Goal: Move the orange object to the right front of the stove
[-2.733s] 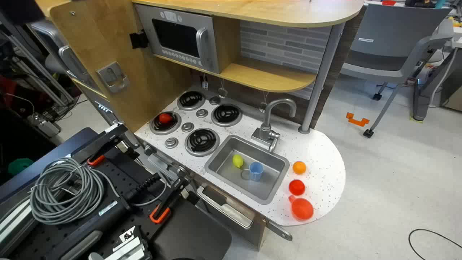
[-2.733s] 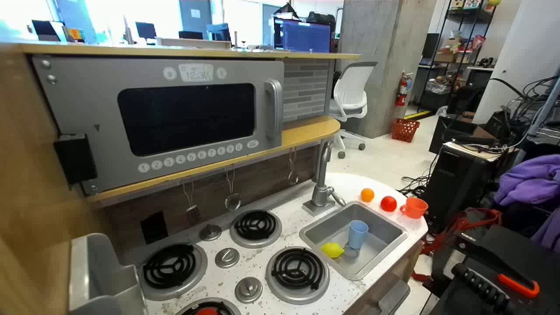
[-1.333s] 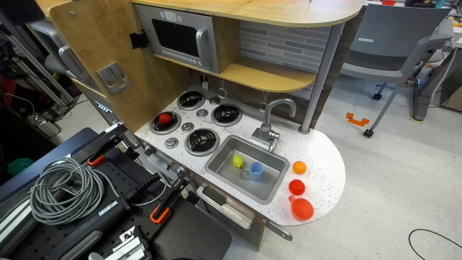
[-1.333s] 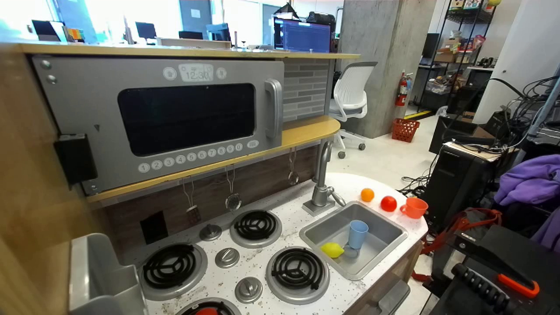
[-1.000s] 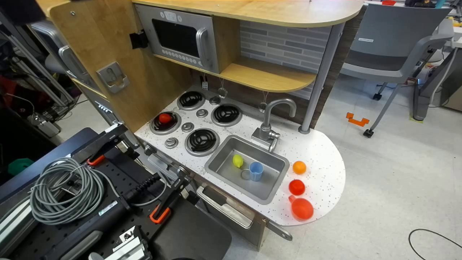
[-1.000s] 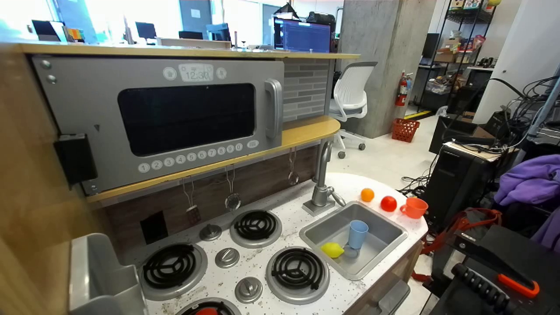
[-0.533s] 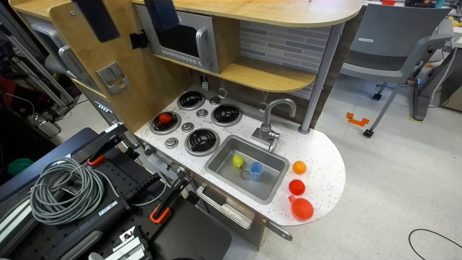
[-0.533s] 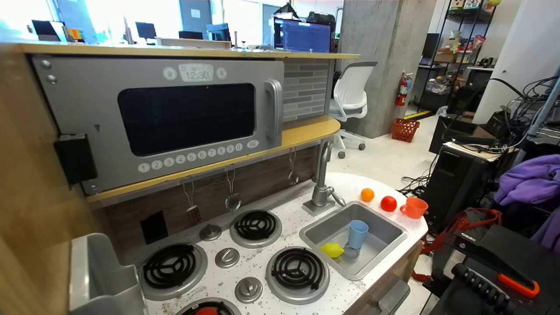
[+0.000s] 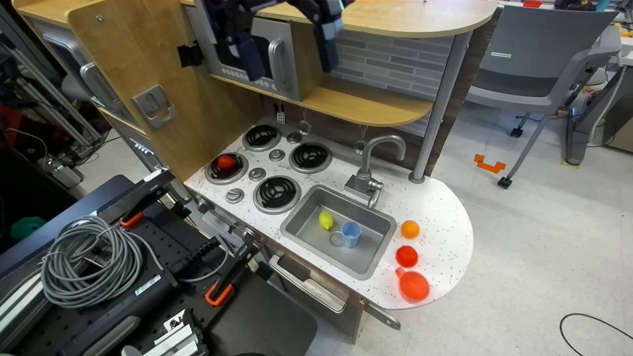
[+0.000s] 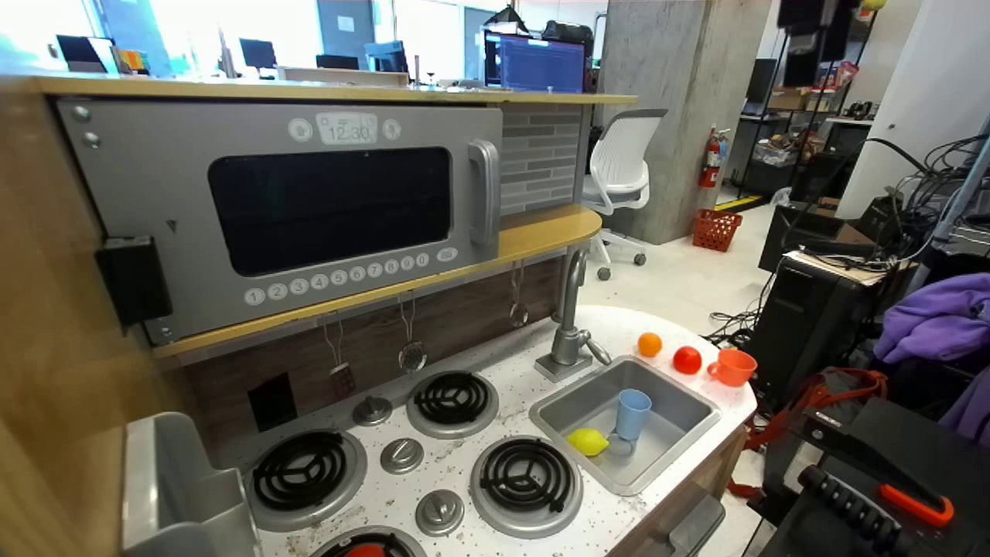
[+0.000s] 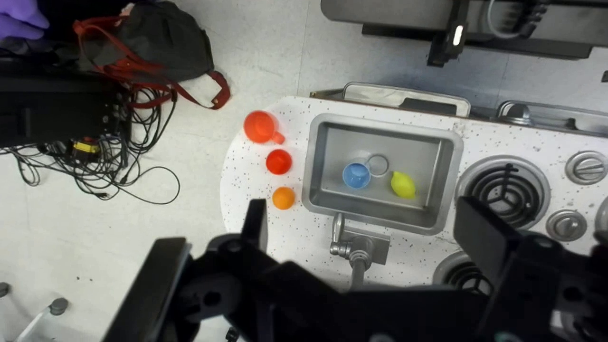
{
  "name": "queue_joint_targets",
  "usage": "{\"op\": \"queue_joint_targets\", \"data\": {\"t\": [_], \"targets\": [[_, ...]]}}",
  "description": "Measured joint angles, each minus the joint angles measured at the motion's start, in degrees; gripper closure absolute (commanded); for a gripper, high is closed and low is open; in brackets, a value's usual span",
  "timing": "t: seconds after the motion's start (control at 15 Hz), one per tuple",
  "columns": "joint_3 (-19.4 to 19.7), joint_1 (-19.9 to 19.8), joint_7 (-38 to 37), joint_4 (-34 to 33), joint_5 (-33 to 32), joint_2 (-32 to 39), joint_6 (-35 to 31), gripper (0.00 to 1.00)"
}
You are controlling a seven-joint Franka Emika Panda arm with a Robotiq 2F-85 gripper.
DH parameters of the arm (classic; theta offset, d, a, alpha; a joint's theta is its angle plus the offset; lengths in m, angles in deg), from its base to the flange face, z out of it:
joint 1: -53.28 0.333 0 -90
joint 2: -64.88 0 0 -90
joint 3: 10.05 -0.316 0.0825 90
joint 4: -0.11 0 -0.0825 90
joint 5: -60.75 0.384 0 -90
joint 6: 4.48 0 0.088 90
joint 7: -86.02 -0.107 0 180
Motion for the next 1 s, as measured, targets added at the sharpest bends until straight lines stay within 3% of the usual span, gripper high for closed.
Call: {"op": "queue_joint_targets", "data": {"t": [0.33,1.0], "targets": [[1.64,-1.36,0.03,-7.01,-0.57,13.51,-9.36,0.00],[3.13,-4.32,2.04,-24.06,-0.51,39.23,-14.35,0.00]]}}
